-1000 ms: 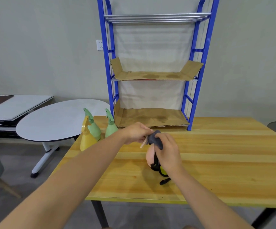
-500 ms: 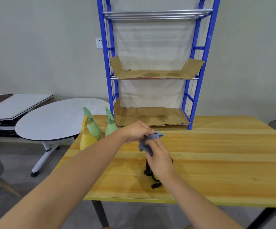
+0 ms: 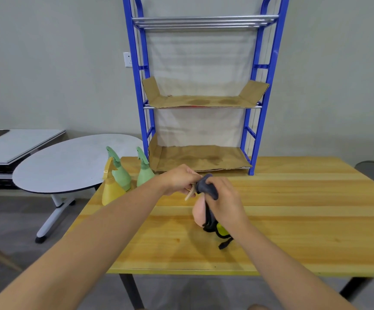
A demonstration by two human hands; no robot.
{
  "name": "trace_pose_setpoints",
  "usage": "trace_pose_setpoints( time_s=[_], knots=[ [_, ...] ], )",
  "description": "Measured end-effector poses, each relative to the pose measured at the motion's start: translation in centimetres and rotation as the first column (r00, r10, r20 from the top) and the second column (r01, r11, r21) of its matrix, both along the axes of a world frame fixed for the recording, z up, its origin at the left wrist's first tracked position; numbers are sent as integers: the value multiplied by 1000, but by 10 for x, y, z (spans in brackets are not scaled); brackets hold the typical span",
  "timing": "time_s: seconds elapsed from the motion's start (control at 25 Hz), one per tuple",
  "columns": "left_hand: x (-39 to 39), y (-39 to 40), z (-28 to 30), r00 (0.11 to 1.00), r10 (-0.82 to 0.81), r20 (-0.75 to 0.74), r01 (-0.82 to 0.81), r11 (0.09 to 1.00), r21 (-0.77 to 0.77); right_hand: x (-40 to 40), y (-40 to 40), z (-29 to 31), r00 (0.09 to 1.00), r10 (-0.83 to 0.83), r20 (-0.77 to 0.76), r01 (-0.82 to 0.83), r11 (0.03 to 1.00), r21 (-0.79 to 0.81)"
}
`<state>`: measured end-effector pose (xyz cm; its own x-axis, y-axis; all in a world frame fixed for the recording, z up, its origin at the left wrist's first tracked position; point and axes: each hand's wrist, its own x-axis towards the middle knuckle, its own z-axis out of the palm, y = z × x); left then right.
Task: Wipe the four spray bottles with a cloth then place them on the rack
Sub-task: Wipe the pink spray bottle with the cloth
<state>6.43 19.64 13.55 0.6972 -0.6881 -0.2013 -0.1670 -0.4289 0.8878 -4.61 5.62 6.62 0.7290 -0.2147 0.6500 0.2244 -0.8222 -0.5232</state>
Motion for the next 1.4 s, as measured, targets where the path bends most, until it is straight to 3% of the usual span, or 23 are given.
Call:
trace_pose_setpoints(
  time_s=[0.08, 0.24, 0.44, 0.56, 0.64, 0.84, 1.04, 1.16, 1.28, 1.4],
  knots=[
    [-3, 2, 1, 1000, -5, -8, 5, 1000, -9, -2, -1, -5, 999, 34, -9, -34, 998, -54],
    [-3, 2, -1, 1000, 13, 9, -13, 1000, -4, -11, -24, -17, 990, -67, -128, 59, 996, -68],
    [-10, 19, -18, 986, 1, 166, 9, 998, -62, -8, -22, 40, 999, -29, -18, 30, 998, 48],
    [-8, 24, -39, 934, 80, 349, -54, 995, -83, 9, -8, 63, 995, 34, -92, -45, 991, -129],
    [-6, 22, -48, 905, 164, 392, -124, 985, -123, 19, -8, 59, 981, 36, -188, -73, 978, -193],
    [-9, 20, -52, 903, 199, 380, -153, 977, -149, 20, -48, 47, 933, -135, -334, 76, 980, -184],
    [-3, 19, -60, 879, 209, 429, -158, 976, -152, 17, -5, 40, 979, 86, -188, -125, 970, -211],
    [-10, 18, -58, 866, 249, 434, -186, 965, -182, 12, -30, 22, 973, -10, -233, -28, 986, -162],
    [-21, 17, -68, 889, 302, 345, -240, 948, -210, -4, -61, 6, 939, -129, -318, 73, 981, -181],
    [-31, 21, -98, 931, 297, 213, -262, 948, -179, -22, -67, -7, 940, -98, -328, 47, 986, -159]
  ],
)
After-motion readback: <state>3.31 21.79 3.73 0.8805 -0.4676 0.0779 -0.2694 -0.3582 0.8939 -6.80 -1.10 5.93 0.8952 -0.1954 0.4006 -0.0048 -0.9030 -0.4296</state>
